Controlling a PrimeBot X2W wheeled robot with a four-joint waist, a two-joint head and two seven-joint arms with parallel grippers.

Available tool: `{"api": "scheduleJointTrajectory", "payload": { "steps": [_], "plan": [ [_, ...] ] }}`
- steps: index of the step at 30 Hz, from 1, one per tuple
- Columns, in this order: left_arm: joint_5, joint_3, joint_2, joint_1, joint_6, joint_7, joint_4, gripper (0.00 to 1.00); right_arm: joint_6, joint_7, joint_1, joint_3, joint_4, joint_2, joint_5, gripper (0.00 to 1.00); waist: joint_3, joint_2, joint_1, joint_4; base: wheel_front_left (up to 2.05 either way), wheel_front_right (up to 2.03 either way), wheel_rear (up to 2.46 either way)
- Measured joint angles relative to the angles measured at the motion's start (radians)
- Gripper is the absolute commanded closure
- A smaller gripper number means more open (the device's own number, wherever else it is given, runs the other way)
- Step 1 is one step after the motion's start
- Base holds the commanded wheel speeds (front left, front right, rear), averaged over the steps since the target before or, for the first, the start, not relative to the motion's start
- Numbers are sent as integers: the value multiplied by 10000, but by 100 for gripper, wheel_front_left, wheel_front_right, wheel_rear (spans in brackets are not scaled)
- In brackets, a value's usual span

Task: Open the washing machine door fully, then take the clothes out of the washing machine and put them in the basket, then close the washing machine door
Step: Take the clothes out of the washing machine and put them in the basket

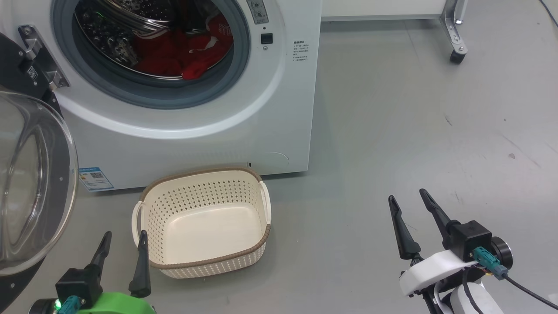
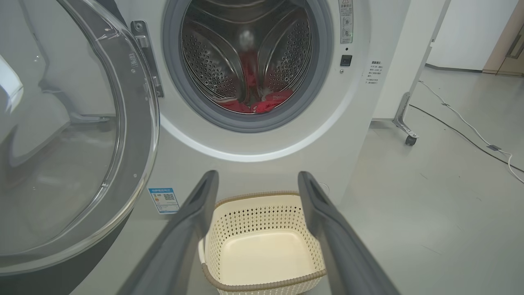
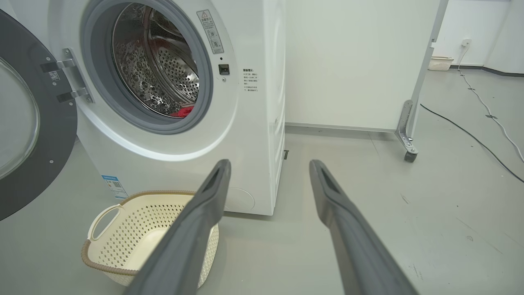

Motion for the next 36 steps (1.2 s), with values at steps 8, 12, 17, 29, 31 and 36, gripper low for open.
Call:
{"api": "scheduleJointTrajectory", "payload": {
  "steps": [8, 12, 17, 29, 31, 36],
  "plan": [
    [17, -36, 0, 100, 75, 86, -81, 0, -2, 0, 1, -2, -36, 2, 0, 0, 39, 0, 0, 7, 0, 0, 0],
    [17, -67, 2, 100, 75, 117, -130, 0, -2, 0, 1, -2, -46, 2, 0, 0, 66, 0, 0, 21, 14, -14, 0],
    [15, -77, 2, 100, 75, 134, -174, 0, -2, 0, 1, -2, -54, 2, 0, 0, 93, 0, 0, 40, 33, -33, 0],
    [15, -92, 17, 107, 75, 174, -251, 0, -2, 0, 1, 21, -58, 6, 0, 0, 70, 0, 0, 43, 69, -69, 0],
    [15, -92, 19, 113, 75, 174, -272, 0, -2, 0, 1, 27, -58, 6, 0, 0, 63, 0, 0, 41, 94, -94, 0],
    [15, -107, 40, 135, 75, 236, -311, 0, -2, 0, 2, 31, -58, 8, 0, 0, 52, 0, 0, 39, 109, -109, 0]
  ]
}}
